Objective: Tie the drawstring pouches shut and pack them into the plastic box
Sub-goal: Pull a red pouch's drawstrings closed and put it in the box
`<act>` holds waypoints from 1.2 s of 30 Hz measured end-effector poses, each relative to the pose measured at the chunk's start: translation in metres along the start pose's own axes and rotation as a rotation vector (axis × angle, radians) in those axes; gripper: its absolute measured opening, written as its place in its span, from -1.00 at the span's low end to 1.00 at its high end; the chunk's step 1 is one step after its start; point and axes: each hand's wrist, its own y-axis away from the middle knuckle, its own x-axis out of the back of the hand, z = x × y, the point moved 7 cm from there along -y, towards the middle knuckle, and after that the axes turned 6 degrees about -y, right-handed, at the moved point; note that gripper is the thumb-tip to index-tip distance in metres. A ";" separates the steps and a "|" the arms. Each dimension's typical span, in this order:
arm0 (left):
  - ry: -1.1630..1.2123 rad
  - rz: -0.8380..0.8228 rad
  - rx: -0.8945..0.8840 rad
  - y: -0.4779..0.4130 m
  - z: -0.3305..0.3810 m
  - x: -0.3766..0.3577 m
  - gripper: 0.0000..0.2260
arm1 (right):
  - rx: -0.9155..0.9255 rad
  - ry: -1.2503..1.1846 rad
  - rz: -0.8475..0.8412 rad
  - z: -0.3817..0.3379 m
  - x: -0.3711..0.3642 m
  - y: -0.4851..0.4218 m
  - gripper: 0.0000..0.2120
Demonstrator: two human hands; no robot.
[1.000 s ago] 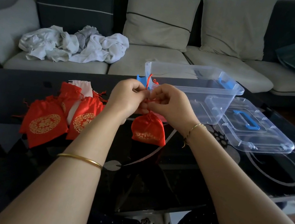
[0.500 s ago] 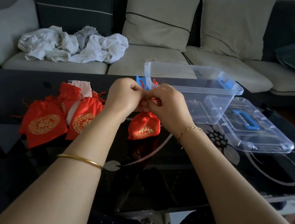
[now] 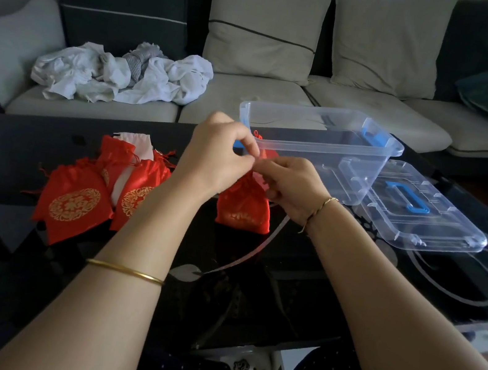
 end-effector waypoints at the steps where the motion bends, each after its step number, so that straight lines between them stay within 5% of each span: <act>1: -0.034 -0.016 -0.020 0.002 0.001 -0.003 -0.91 | -0.011 -0.024 -0.003 0.000 0.000 0.001 -0.85; 14: -0.170 -0.001 0.010 0.002 -0.003 -0.008 -0.92 | 0.025 -0.027 -0.118 -0.001 -0.001 0.001 -0.90; 18: -0.162 -0.003 0.059 0.001 -0.013 -0.004 -0.93 | 0.119 0.124 -0.023 -0.006 0.015 -0.003 -0.86; 25: -0.165 -0.069 0.079 0.003 -0.022 -0.011 -0.91 | 0.026 -0.007 0.064 0.015 0.034 -0.011 -0.84; 29: -0.077 -0.085 0.150 0.002 -0.024 -0.017 -0.90 | 0.061 0.226 0.122 0.017 0.029 -0.007 -0.90; 36: 0.122 -0.099 0.263 0.001 -0.030 -0.014 -0.76 | -0.080 0.256 -0.167 0.033 0.013 0.003 -0.50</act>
